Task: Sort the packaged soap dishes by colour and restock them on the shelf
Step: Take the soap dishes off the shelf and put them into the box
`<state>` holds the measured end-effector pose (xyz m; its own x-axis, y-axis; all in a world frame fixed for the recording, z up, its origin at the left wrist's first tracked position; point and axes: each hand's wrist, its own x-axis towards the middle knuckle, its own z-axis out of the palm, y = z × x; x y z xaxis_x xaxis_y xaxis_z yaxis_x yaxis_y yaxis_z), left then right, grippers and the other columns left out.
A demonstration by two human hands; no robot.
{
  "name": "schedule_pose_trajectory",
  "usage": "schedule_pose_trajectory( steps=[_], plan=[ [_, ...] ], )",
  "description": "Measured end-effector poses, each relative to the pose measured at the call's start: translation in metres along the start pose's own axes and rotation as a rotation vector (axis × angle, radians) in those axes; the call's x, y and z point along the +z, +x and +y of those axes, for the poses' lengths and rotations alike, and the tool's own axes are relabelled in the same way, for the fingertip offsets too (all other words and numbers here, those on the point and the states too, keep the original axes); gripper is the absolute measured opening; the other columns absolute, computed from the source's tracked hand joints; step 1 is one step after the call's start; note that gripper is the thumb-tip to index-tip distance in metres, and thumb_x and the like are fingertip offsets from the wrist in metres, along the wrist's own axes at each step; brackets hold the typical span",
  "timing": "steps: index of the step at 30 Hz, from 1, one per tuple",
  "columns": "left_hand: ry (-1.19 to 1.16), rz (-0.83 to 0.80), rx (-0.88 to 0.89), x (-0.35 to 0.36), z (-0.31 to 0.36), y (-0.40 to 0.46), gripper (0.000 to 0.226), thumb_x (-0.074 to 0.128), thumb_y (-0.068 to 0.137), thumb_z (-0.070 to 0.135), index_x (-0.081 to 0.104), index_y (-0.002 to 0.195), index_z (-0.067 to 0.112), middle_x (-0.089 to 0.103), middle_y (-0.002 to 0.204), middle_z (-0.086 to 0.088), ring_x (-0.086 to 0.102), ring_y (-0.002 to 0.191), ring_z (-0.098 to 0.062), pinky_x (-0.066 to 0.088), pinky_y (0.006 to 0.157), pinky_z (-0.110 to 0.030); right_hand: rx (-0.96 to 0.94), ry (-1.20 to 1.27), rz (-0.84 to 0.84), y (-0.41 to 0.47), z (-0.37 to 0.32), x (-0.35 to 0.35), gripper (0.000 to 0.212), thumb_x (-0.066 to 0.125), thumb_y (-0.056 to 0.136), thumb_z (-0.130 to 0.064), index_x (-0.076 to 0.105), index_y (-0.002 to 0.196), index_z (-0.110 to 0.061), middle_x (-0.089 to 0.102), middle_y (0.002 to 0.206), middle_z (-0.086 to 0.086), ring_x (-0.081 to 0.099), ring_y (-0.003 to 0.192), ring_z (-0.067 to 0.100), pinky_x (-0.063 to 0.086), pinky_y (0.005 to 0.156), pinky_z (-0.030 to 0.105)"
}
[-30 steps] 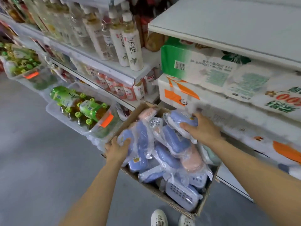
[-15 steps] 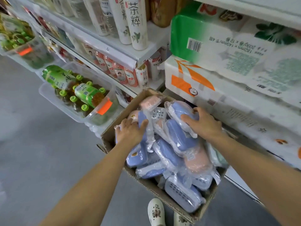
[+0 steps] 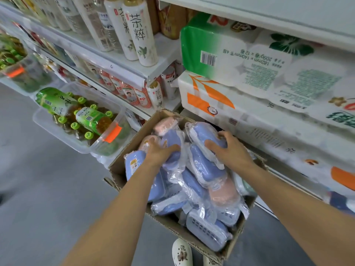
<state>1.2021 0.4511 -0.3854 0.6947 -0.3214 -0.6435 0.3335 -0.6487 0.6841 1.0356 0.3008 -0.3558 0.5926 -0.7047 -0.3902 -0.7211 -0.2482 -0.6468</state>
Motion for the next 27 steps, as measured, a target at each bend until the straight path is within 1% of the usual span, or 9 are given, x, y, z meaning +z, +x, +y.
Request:
schedule_pose_trajectory(
  steps=[3, 5, 7, 9, 15, 19, 22, 25, 27],
  plan=[
    [-0.127, -0.023, -0.136, -0.005, 0.001, -0.003, 0.112, 0.087, 0.059, 0.053, 0.033, 0.147, 0.009, 0.049, 0.143, -0.012, 0.053, 0.123, -0.030, 0.044, 0.067, -0.033, -0.030, 0.061, -0.002, -0.006, 0.002, 0.000, 0.065, 0.062, 0.081, -0.063, 0.045, 0.131, -0.026, 0.051, 0.133, -0.003, 0.050, 0.121, 0.019, 0.042, 0.102, 0.046],
    [-0.206, -0.050, -0.146, -0.005, 0.000, -0.007, 0.107, 0.087, 0.053, 0.059, 0.049, 0.136, 0.004, 0.060, 0.130, -0.013, 0.060, 0.106, -0.021, 0.040, 0.057, -0.029, -0.052, 0.101, 0.014, -0.010, 0.004, 0.001, 0.064, 0.064, 0.081, -0.060, 0.045, 0.132, -0.026, 0.051, 0.134, -0.005, 0.049, 0.122, 0.017, 0.042, 0.100, 0.041],
    [-0.318, -0.069, -0.143, -0.002, -0.002, -0.016, 0.103, 0.092, 0.037, 0.060, 0.061, 0.119, 0.007, 0.067, 0.110, -0.008, 0.062, 0.085, -0.019, 0.051, 0.066, -0.032, -0.065, 0.138, 0.028, -0.014, 0.005, 0.002, 0.063, 0.066, 0.082, -0.057, 0.046, 0.133, -0.027, 0.050, 0.135, -0.007, 0.049, 0.122, 0.014, 0.040, 0.094, 0.034],
    [-0.446, -0.100, -0.142, 0.002, -0.006, -0.023, 0.109, 0.096, 0.024, 0.055, 0.065, 0.119, 0.011, 0.071, 0.116, -0.006, 0.065, 0.098, -0.020, 0.052, 0.090, -0.036, -0.067, 0.173, 0.041, -0.018, 0.005, 0.002, 0.062, 0.066, 0.083, -0.054, 0.045, 0.135, -0.028, 0.049, 0.137, -0.007, 0.048, 0.123, 0.013, 0.037, 0.090, 0.030],
    [-0.784, -0.112, -0.052, 0.010, -0.011, -0.048, 0.082, 0.087, 0.060, 0.016, 0.052, 0.133, 0.002, 0.067, 0.122, -0.018, 0.071, 0.091, -0.025, 0.059, 0.064, -0.032, -0.055, 0.300, 0.039, -0.029, 0.001, 0.001, 0.051, 0.065, 0.083, -0.055, 0.047, 0.127, -0.038, 0.054, 0.127, -0.010, 0.052, 0.117, 0.011, 0.036, 0.086, 0.028],
    [-0.742, -0.074, -0.163, 0.003, -0.008, -0.054, 0.075, 0.090, 0.057, 0.022, 0.062, 0.124, 0.003, 0.075, 0.100, -0.013, 0.072, 0.091, -0.028, 0.059, 0.081, -0.043, -0.091, 0.338, 0.050, -0.032, -0.010, 0.000, 0.056, 0.065, 0.081, -0.057, 0.044, 0.130, -0.040, 0.051, 0.132, -0.011, 0.050, 0.121, 0.012, 0.042, 0.096, 0.035],
    [-0.720, -0.009, -0.118, -0.003, -0.006, -0.051, 0.099, 0.097, 0.044, 0.032, 0.055, 0.130, 0.008, 0.074, 0.106, -0.012, 0.073, 0.093, -0.028, 0.058, 0.085, -0.046, -0.171, 0.353, 0.110, -0.039, -0.025, 0.002, 0.060, 0.060, 0.077, -0.064, 0.041, 0.131, -0.047, 0.046, 0.134, -0.011, 0.045, 0.125, 0.012, 0.040, 0.104, 0.040],
    [-0.679, 0.014, 0.021, 0.000, 0.004, -0.060, 0.070, 0.081, 0.077, 0.041, 0.049, 0.136, 0.019, 0.070, 0.118, -0.006, 0.071, 0.099, -0.023, 0.057, 0.084, -0.040, -0.274, 0.269, 0.108, -0.051, -0.040, 0.015, 0.069, 0.057, 0.074, -0.070, 0.038, 0.136, -0.047, 0.039, 0.137, -0.008, 0.037, 0.130, 0.011, 0.034, 0.104, 0.034],
    [-0.647, 0.009, 0.035, -0.001, 0.011, -0.068, 0.061, 0.061, 0.089, 0.057, 0.048, 0.138, 0.024, 0.062, 0.130, 0.000, 0.061, 0.114, -0.019, 0.050, 0.098, -0.041, -0.312, 0.178, 0.116, -0.055, -0.047, 0.023, 0.067, 0.060, 0.078, -0.066, 0.037, 0.138, -0.046, 0.038, 0.137, -0.006, 0.034, 0.129, 0.012, 0.029, 0.099, 0.027]
  ],
)
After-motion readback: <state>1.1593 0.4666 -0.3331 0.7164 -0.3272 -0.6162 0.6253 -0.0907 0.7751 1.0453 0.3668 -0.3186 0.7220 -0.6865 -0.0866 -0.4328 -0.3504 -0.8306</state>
